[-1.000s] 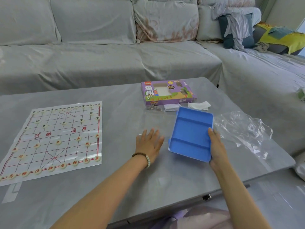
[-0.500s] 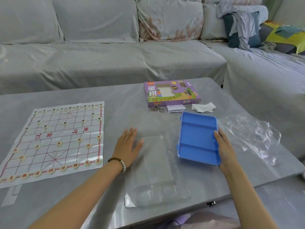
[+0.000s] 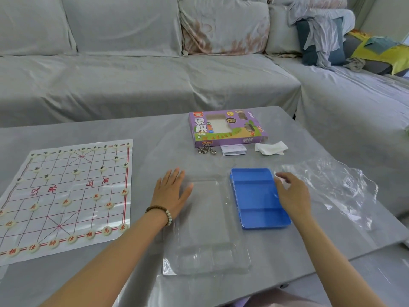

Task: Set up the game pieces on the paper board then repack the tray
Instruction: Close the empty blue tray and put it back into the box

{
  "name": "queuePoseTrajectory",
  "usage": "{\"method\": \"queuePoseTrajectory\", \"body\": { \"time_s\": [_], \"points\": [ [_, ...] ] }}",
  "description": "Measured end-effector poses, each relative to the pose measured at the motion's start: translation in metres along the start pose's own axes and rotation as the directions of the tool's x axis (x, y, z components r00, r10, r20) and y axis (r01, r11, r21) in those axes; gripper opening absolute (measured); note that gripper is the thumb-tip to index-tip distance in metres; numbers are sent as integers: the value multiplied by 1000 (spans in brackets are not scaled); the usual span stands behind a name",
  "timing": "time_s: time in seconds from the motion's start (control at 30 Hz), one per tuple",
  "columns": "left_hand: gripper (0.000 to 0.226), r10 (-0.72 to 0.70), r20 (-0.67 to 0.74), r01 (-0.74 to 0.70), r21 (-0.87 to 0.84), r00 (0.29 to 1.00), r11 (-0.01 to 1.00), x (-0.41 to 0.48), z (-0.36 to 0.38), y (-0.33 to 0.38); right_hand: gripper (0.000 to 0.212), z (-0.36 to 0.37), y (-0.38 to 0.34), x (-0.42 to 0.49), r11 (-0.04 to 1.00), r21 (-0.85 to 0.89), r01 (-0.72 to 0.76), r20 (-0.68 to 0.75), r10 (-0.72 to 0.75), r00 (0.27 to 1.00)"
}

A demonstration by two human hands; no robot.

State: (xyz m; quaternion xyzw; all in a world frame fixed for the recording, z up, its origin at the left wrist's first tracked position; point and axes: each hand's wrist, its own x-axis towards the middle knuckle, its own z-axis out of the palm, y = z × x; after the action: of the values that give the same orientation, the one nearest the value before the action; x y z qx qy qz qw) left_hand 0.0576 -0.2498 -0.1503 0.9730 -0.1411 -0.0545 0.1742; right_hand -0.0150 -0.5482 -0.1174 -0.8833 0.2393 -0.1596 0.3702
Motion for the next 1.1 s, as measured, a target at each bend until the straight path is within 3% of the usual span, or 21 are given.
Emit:
{"method": "queuePoseTrajectory", "body": {
  "time_s": [0.07,0.17,0.33,0.47,0.53,0.6,0.67,0.73,0.8,0.9,0.93,1.0,1.1],
  "points": [
    [60,-17,-20,16,-56,1000,998,2,1,1,28,14,-18,10,997,-7,83,38,-83,996],
    [60,-38,-46,34,-97,998,995,3,5,1,44,45,-41,48,989,128,-75,159,54,986],
    [72,-46,-77,36,-123,996,992,2,11,-1,76,90,-56,116,924,-196,-327,140,357,924],
    [88,-49,-104,35,-127,993,991,2,12,-1,76,108,-59,133,891,-206,-405,108,432,895],
    [87,-44,-108,30,-134,993,991,2,12,0,60,110,-60,132,905,-162,-394,77,409,909],
    [85,-44,-104,30,-133,994,991,2,12,0,31,109,-66,127,924,148,-351,42,349,936],
    [77,-44,-100,31,-132,994,991,2,11,1,12,100,-81,107,809,533,-250,26,279,960],
    [69,-41,-90,25,-175,995,984,0,7,4,7,86,-97,75,746,647,-154,64,148,987],
    [70,-40,-82,19,-243,996,970,-1,3,7,4,77,-107,41,784,605,-138,233,-8,973],
    [78,-39,-71,20,-258,997,966,-1,0,8,7,72,-103,-1,937,334,-101,576,-118,809],
    [85,-38,-69,21,-235,997,972,-2,-2,8,12,71,-97,-10,965,259,-31,591,-133,795],
    [88,-17,-73,3,-191,997,982,-5,-6,16,18,61,-80,-20,978,198,66,459,-152,875],
    [69,70,-56,-80,-204,996,976,-16,-6,47,22,29,-50,-25,973,232,-5,249,-55,967]
  ]
}}
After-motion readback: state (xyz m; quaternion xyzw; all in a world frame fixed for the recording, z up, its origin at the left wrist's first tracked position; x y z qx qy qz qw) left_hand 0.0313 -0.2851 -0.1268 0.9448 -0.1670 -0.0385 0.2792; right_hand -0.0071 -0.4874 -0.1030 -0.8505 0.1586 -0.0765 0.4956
